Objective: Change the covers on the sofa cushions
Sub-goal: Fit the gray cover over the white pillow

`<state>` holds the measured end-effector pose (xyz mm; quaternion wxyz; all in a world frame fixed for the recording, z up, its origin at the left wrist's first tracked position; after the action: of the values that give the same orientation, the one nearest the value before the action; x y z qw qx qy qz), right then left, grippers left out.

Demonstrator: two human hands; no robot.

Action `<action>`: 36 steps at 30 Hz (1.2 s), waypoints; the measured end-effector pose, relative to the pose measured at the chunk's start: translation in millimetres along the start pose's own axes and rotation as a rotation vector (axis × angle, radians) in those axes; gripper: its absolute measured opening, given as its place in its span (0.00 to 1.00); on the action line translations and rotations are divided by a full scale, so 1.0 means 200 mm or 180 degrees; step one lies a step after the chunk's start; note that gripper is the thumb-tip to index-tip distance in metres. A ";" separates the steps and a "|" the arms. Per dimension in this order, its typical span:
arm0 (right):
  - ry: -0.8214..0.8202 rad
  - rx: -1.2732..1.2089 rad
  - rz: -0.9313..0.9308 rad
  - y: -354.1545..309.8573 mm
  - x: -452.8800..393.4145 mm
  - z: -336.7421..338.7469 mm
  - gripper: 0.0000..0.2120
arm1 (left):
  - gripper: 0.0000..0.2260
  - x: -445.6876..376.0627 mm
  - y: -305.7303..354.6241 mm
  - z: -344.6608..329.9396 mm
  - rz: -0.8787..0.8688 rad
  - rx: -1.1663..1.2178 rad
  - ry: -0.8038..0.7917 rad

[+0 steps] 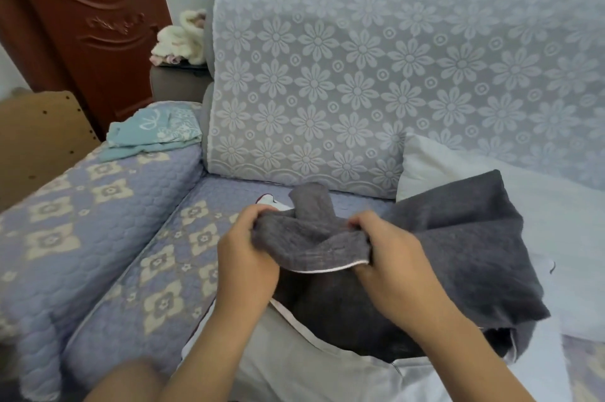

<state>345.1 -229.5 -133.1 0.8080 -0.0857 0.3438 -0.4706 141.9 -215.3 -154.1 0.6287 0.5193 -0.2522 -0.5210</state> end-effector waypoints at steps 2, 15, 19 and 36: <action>-0.0601 0.0271 0.0087 -0.02 0.02 -0.07 0.21 | 0.15 0.03 0.05 0.01 0.0017 0.0363 -0.0173; 0.0762 -0.0519 -0.0879 0.04 0.03 0.02 0.15 | 0.08 0.12 -0.06 -0.12 -0.0152 -0.1578 -0.0590; 0.0542 -0.0375 -0.0801 0.04 0.02 0.02 0.16 | 0.12 0.07 0.02 -0.09 -0.0274 -0.0493 -0.0625; 0.0805 -0.0137 -0.0323 -0.01 -0.03 0.13 0.17 | 0.13 0.21 0.18 -0.13 -0.0225 -0.1307 -0.1310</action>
<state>357.2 -229.9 -109.9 0.7313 -0.0603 0.4482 -0.5105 192.9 -247.0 -139.9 0.6377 0.2731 -0.2455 -0.6771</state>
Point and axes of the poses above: each hand's wrist, its own x-axis away from the middle knuckle, its own z-axis out of the back of the hand, y = z × x, the point moved 4 cm from there along -x, towards the middle knuckle, and after that the axes turned 10 degrees about z, right-handed, at the moved point
